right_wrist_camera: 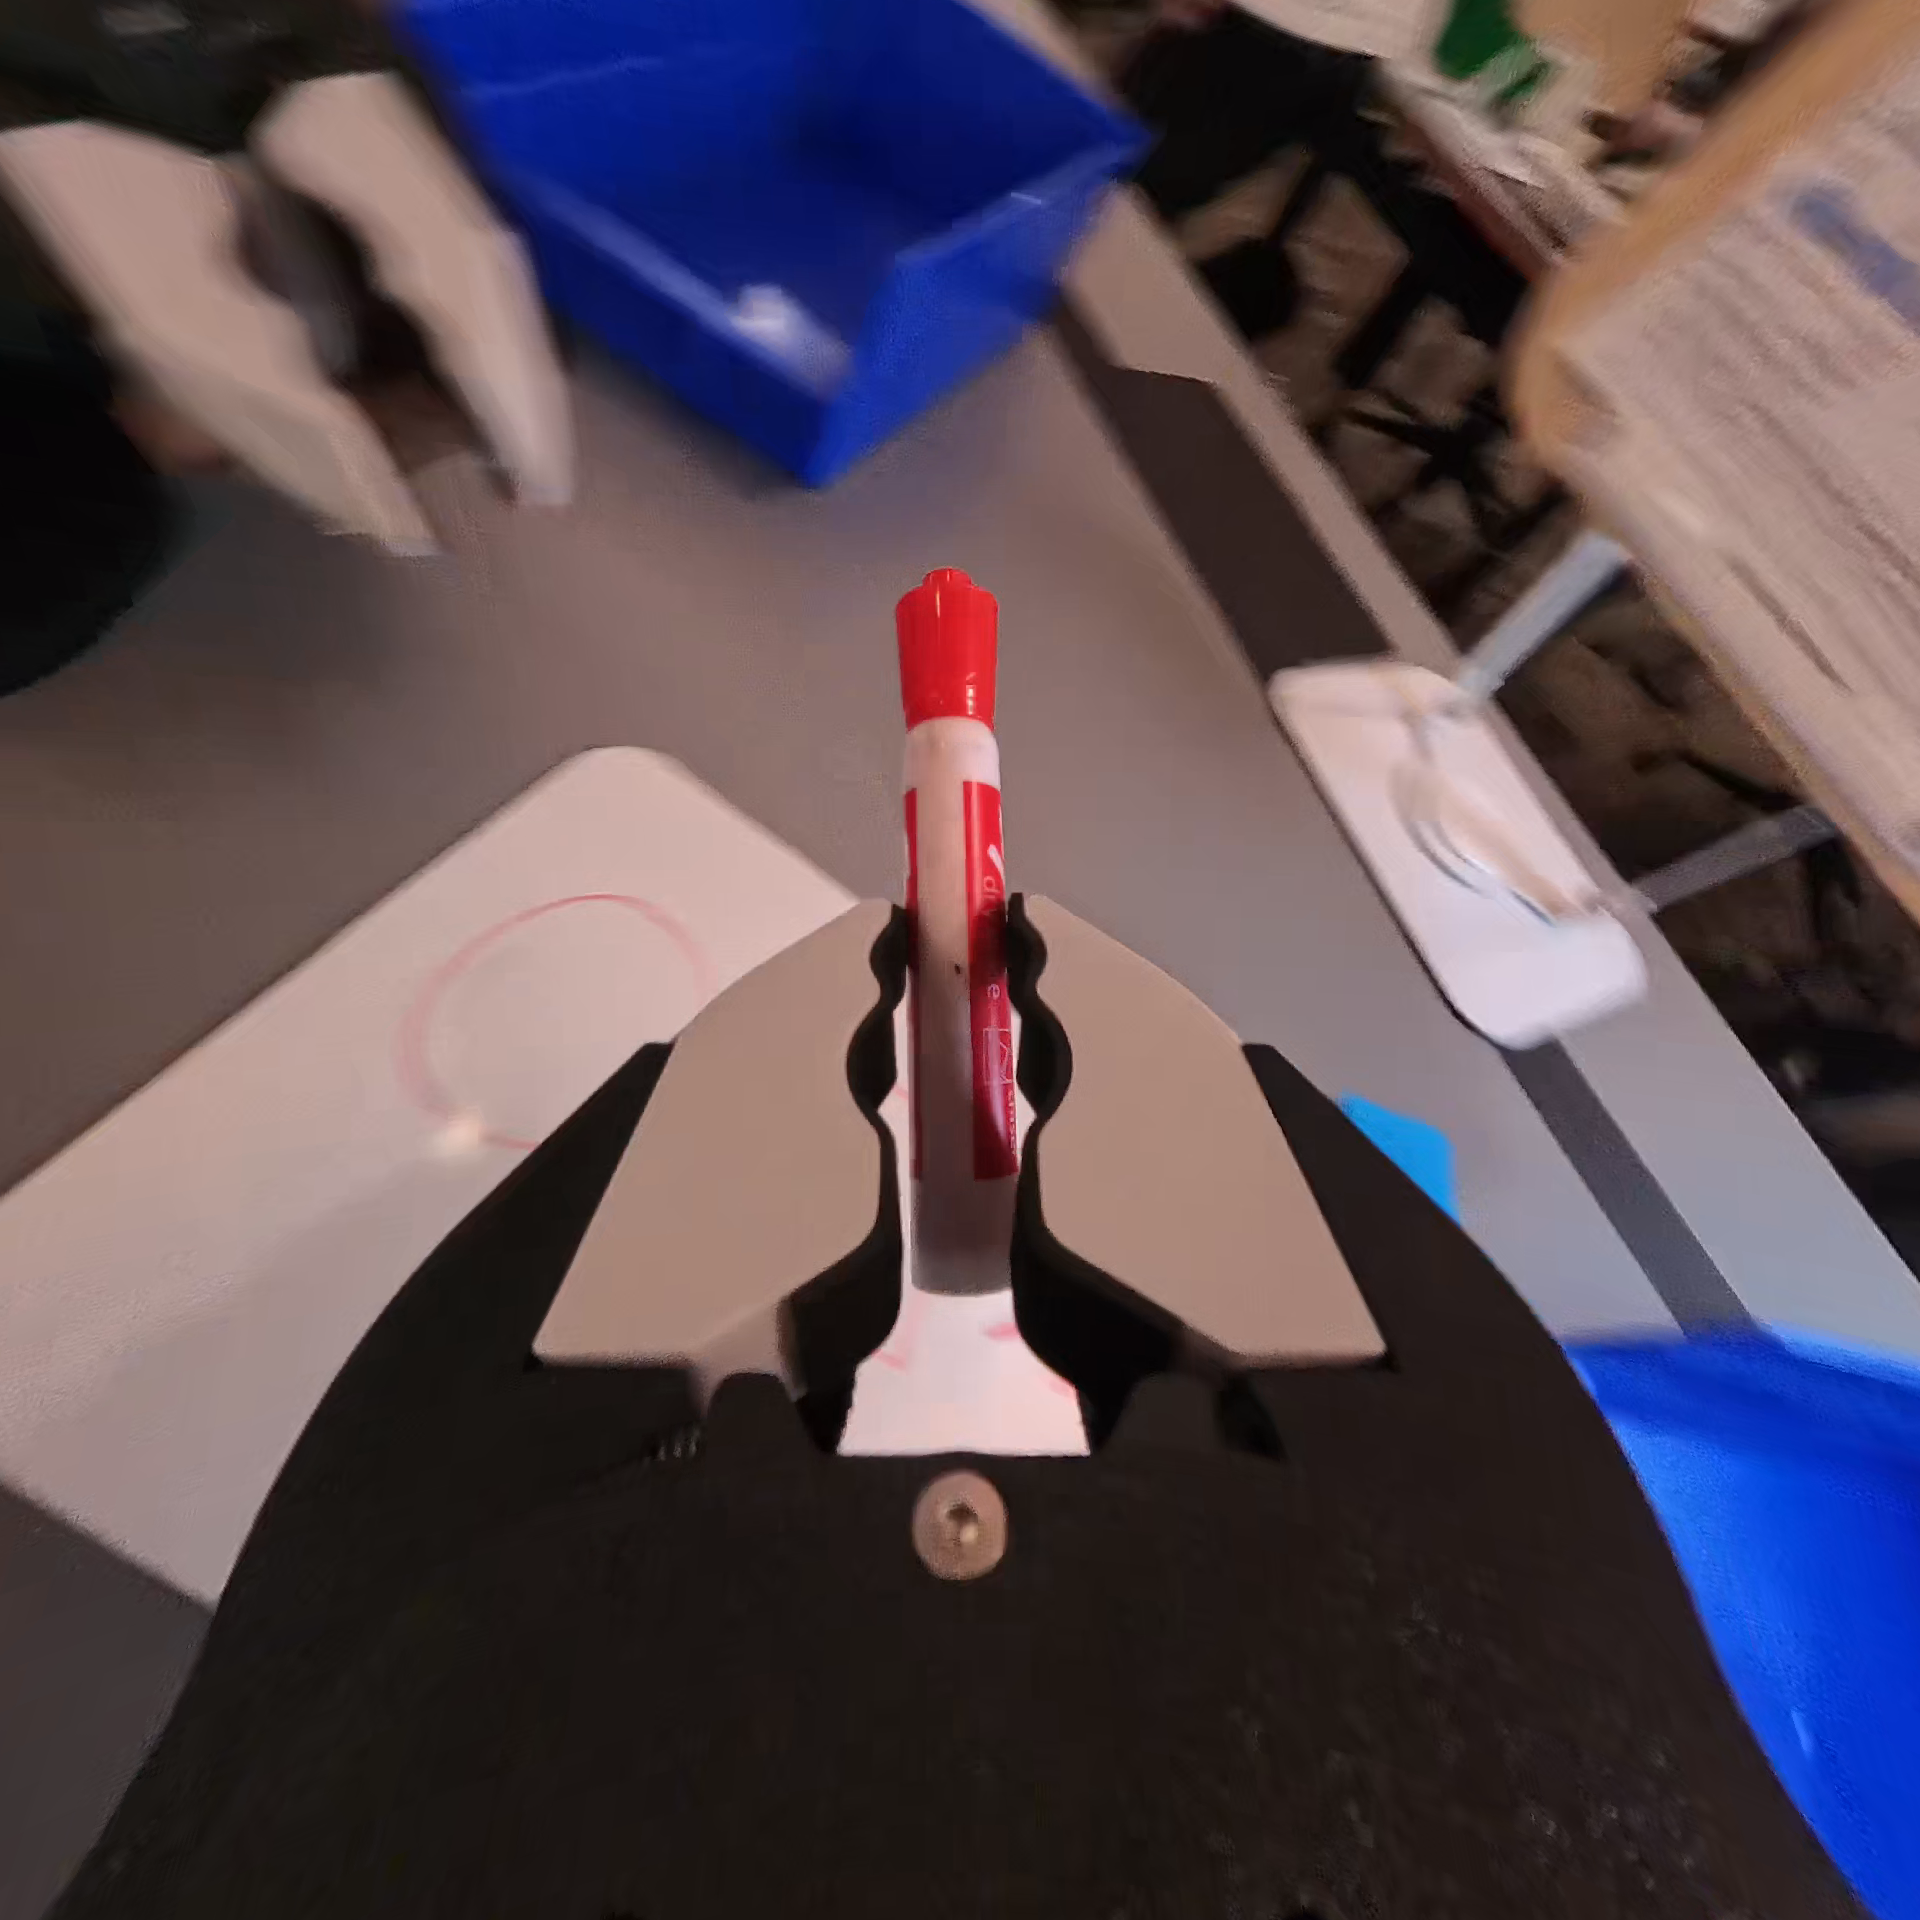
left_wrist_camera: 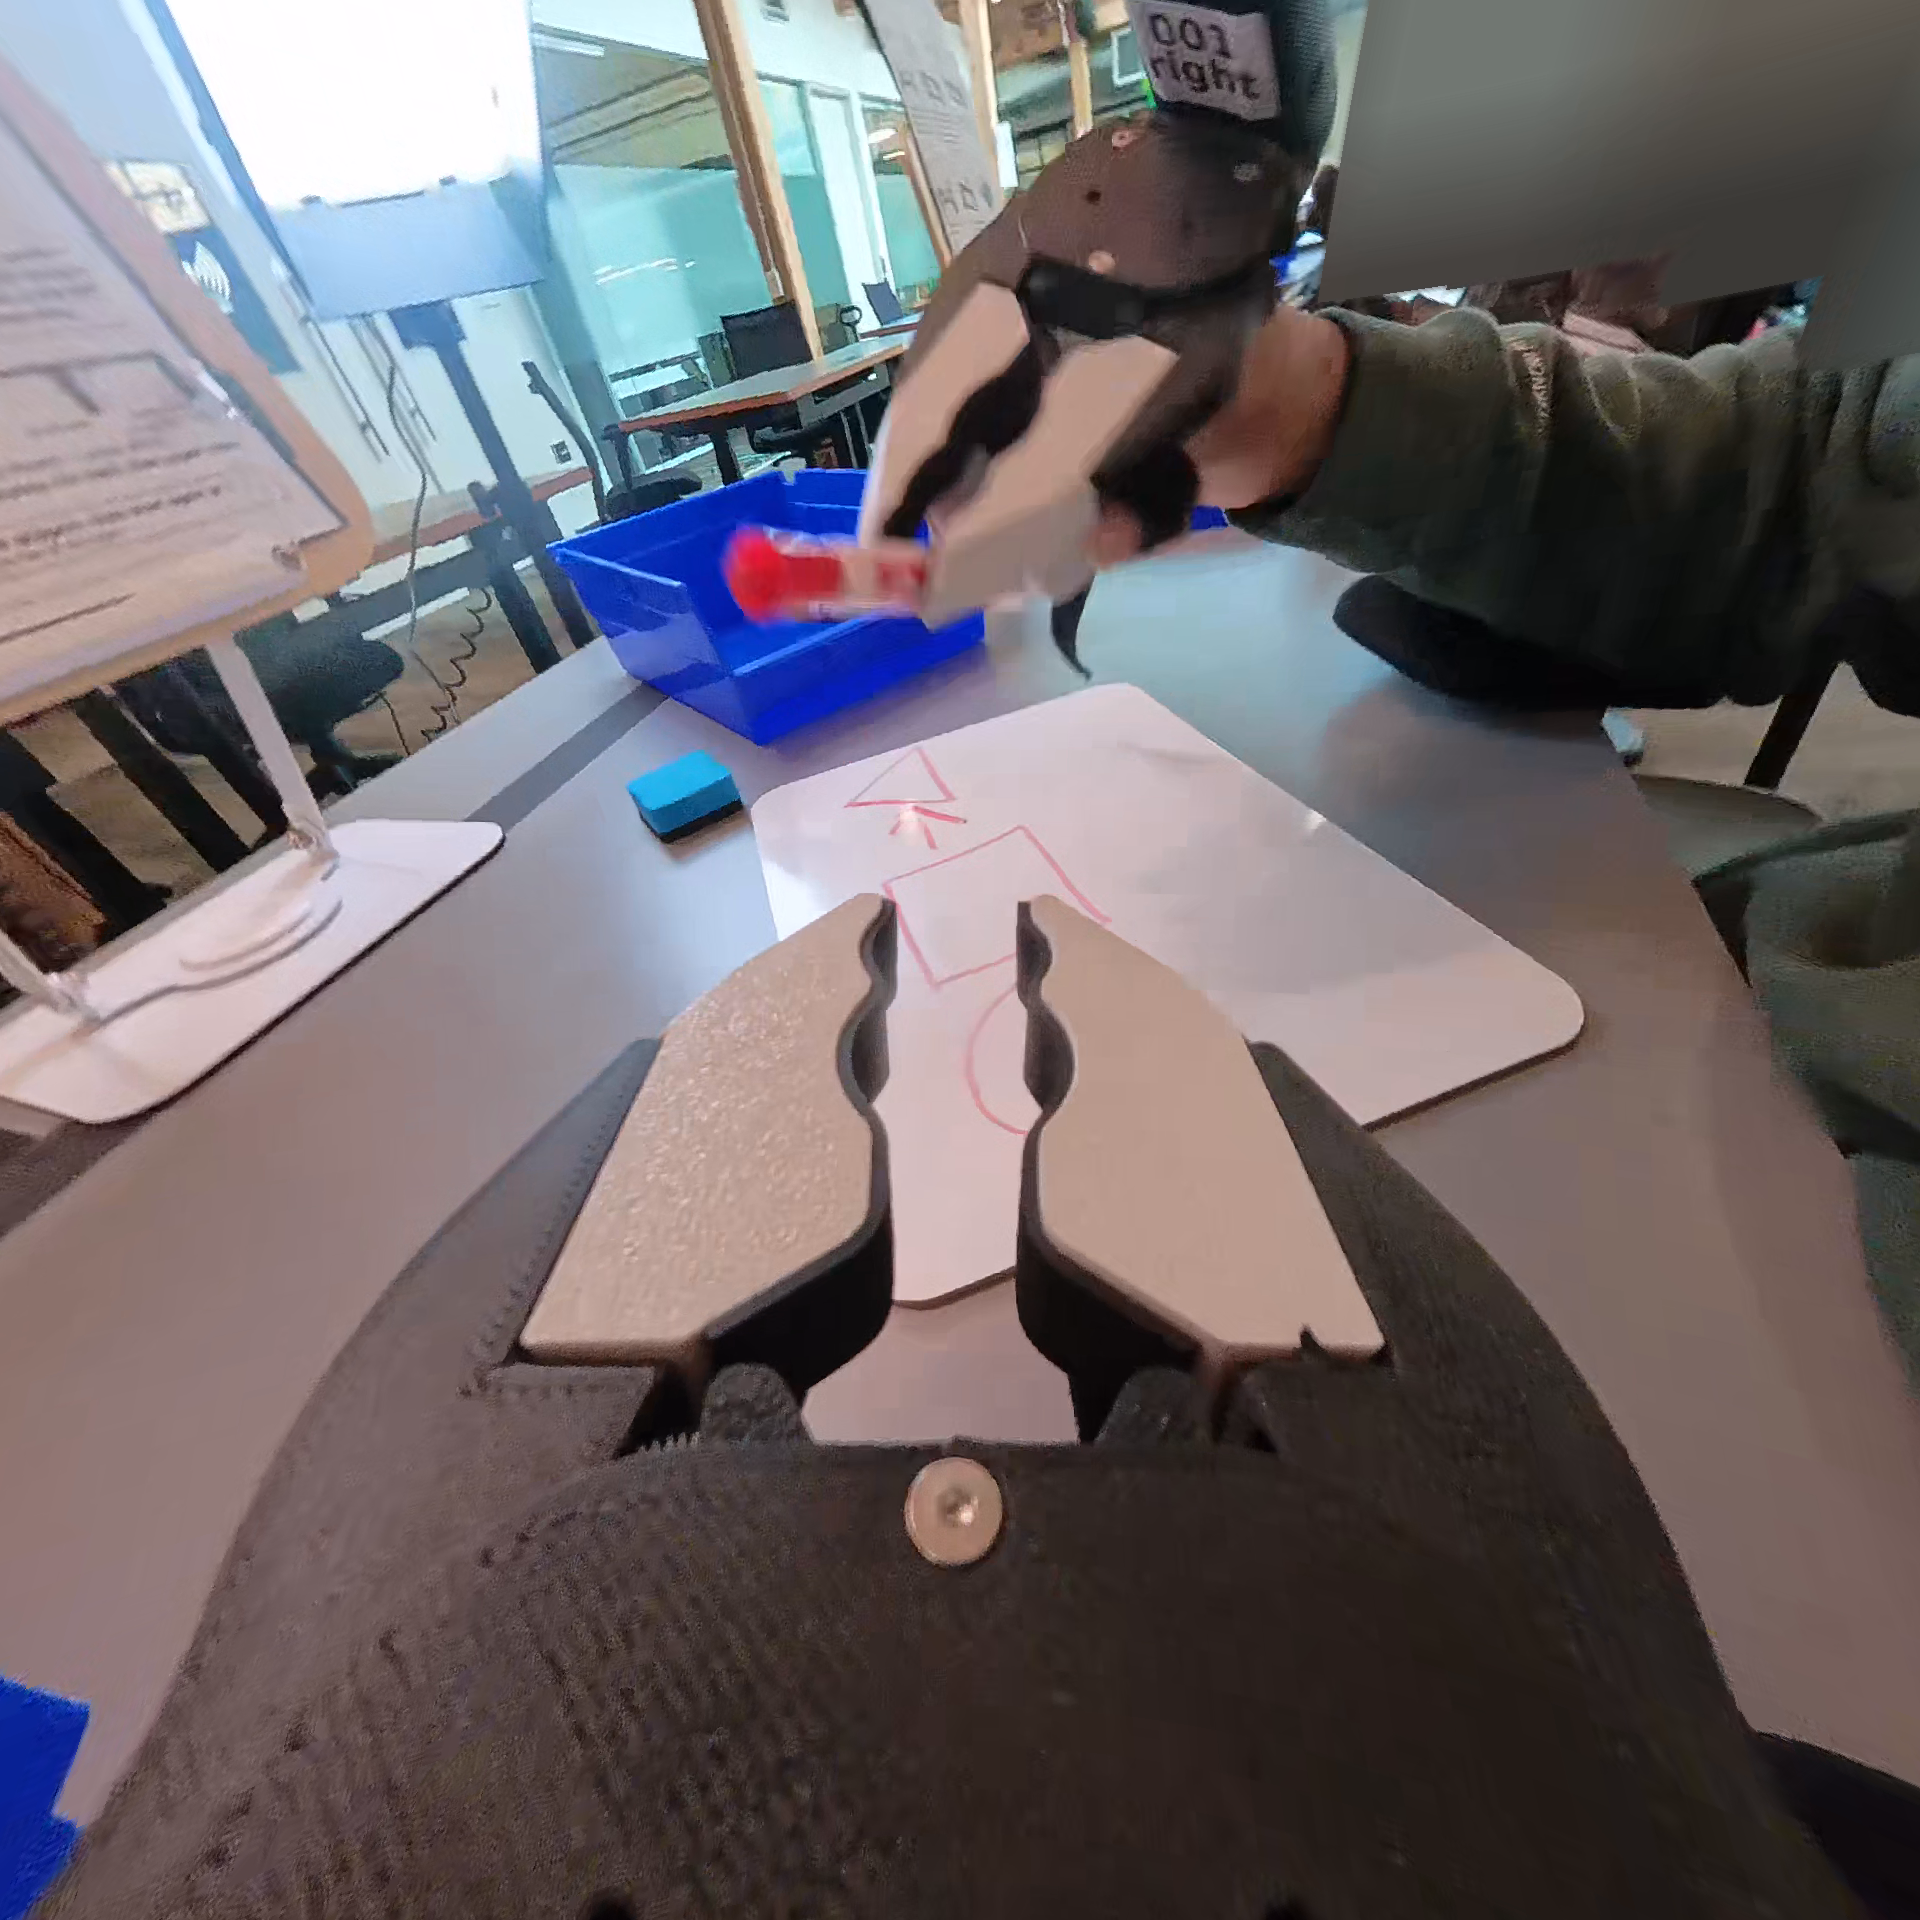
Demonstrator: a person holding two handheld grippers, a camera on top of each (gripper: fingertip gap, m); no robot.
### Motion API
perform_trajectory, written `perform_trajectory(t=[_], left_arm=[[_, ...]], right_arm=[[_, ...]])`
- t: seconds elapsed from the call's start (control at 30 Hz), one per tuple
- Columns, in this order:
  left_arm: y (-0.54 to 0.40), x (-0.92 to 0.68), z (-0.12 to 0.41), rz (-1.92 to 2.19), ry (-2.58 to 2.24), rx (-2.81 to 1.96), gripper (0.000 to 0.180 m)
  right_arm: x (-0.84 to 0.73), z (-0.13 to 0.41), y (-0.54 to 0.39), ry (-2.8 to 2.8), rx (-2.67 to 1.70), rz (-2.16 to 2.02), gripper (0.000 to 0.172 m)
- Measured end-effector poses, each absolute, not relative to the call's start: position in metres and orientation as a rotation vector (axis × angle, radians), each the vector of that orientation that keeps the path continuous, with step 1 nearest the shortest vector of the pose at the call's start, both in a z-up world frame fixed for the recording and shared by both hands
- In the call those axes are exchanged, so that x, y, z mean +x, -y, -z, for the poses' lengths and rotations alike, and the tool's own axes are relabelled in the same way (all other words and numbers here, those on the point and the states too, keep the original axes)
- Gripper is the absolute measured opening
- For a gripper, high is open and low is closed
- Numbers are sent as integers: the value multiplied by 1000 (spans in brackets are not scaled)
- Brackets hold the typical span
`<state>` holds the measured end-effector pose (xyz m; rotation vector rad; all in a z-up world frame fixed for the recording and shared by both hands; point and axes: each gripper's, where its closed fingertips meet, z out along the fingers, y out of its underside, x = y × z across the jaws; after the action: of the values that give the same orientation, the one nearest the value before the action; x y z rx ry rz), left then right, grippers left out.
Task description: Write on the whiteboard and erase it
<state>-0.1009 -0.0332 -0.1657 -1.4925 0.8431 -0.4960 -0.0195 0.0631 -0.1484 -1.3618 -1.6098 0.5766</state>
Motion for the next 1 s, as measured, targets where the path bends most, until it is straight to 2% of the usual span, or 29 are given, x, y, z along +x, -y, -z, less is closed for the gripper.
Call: perform_trajectory(t=[0.1, 0.17, 0.27, 0.37, 0.5, 0.6, 0.67, 0.9, 1.0], left_arm=[[29, -102, 175, 475, -844, -1525, 17], [30, -96, 183, 466, -877, -1539, 16], [31, -91, 191, 460, -904, -1558, 13], [32, -91, 195, 479, -902, -1576, 11], [32, -91, 199, 505, -898, -1593, 9], [34, -88, 204, 499, -925, -1599, 9], [34, -87, 206, 492, -938, -1604, 9], [32, -87, 207, 500, -932, -1614, 8], [32, -86, 209, 503, -935, -1622, 7]], right_arm=[[30, 126, -175, 1214, -1626, -457, 18], [74, 129, -254, 947, -1827, -339, 18], [124, 162, -335, 647, -2105, -304, 19], [148, 205, -374, 430, -2309, -336, 19], [156, 237, -394, 123, -2402, -532, 20], [124, 228, -389, 60, -2366, -916, 41], [123, 217, -390, 55, -2309, -935, 50], [91, 148, -343, 406, -1971, -1014, 42], [60, 153, -291, 754, -1947, -892, 42]])
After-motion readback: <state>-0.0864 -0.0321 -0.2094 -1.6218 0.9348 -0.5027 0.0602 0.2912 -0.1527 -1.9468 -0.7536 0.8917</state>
